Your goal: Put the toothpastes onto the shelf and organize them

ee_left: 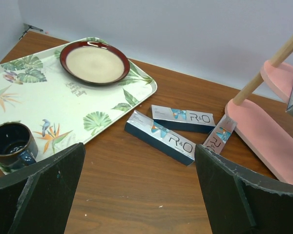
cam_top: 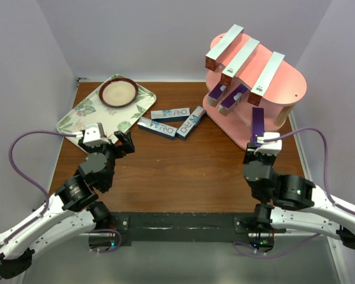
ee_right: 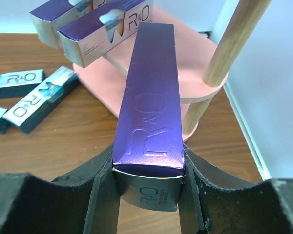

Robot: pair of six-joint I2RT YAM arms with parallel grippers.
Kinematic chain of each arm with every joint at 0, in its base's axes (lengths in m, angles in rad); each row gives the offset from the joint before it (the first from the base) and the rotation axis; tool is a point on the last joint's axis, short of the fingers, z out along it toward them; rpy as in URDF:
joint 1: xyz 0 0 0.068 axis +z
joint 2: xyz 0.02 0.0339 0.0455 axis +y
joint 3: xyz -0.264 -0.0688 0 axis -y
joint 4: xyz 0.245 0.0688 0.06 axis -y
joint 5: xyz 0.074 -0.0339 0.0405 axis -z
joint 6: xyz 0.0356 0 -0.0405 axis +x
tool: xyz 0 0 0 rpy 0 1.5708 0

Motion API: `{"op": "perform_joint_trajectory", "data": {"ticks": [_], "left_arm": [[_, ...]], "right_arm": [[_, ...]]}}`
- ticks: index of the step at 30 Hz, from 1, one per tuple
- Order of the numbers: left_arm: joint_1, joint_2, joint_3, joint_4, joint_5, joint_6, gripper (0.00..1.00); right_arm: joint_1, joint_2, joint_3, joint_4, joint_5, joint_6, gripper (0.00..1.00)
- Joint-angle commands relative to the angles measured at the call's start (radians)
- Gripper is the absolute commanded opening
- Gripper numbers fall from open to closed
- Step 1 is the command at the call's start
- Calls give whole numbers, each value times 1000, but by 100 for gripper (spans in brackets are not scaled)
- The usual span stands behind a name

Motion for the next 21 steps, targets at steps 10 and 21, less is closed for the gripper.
{"op": "perform_joint_trajectory", "data": {"ticks": [10,21], "left_arm": [[4,-48,9,-17,-63,17,99],[4,-75,3,-21,-65,16,98]], "right_arm": [[-196,155,-175,646,31,-128,10],[-287,250,-328,1052,31,-229,12]]}}
